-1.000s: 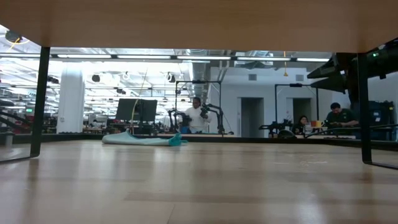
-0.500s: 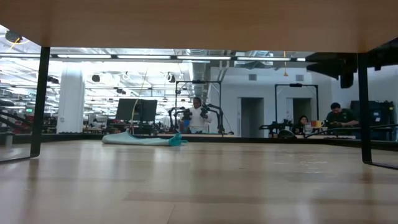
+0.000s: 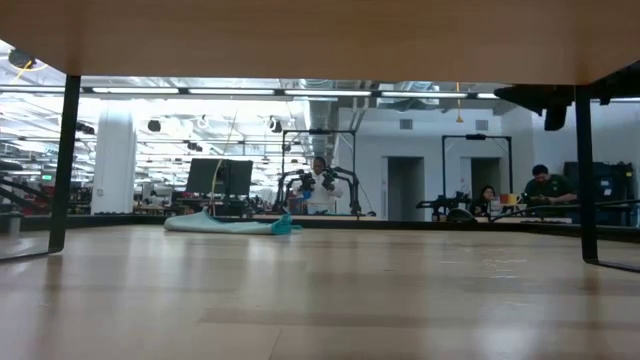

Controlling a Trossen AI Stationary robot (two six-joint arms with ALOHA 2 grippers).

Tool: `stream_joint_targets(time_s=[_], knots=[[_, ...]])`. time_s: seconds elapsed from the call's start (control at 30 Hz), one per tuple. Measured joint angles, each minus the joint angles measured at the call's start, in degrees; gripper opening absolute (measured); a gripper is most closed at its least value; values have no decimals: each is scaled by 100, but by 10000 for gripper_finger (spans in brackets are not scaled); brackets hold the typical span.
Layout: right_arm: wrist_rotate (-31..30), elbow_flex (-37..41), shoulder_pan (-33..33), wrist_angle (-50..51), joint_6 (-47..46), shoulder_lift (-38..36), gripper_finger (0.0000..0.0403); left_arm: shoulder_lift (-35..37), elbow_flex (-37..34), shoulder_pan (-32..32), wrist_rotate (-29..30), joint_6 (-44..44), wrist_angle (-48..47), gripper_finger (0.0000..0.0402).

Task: Stack small to large cups/mugs on shelf
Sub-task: Return to Home Position

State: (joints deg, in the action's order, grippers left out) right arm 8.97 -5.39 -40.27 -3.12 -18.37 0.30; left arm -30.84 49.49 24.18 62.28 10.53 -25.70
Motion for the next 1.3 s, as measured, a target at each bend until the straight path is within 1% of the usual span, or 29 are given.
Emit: stream_joint_targets(time_s=[0.07,0.13,0.23,0.3,0.47,0.57,0.7,0.8,0.83,0.87,0.97,1.0,1.1,1.23,1.3], knots=[[-4,0,0,-78,2,-4,186,297,-570,-4,215,-514,882,83],[-58,0,0,-83,-4,-7,186,505,-1113,-2,252,-871,1580,83],[-164,0,0,-78,-94,-5,186,676,-1766,-2,253,-1094,2595,83],[-170,0,0,-77,-114,-7,186,704,-2036,-2,287,-1152,2956,82],[-173,0,0,-81,-257,-11,186,711,-2111,98,320,-1296,2928,62],[-172,0,0,-81,-262,-11,186,913,-2111,350,545,-1566,2818,41],[-173,0,0,-81,-262,-11,186,1397,-2111,898,885,-1696,2451,17],[-173,0,0,-81,-262,-11,186,1931,-2111,1247,1189,-1944,2195,6],[-173,0,0,-81,-262,-11,186,2148,-2108,1304,1168,-1963,2168,3],[-173,0,0,-81,-262,-11,186,2349,-2108,1337,1014,-1950,2158,2],[-173,0,0,-81,-346,-11,186,2729,-2122,1360,-40,-1431,1864,0],[-173,0,0,-81,-411,-11,186,2735,-2161,1360,-255,-1257,1712,0],[-173,0,0,-139,-527,-11,186,2493,-2324,1357,-361,-716,1470,0],[-174,0,0,-505,-564,-11,186,1953,-2421,1218,-554,-517,1637,0],[-175,0,0,-694,-564,-11,186,1712,-2421,1002,-846,-483,1816,0]])
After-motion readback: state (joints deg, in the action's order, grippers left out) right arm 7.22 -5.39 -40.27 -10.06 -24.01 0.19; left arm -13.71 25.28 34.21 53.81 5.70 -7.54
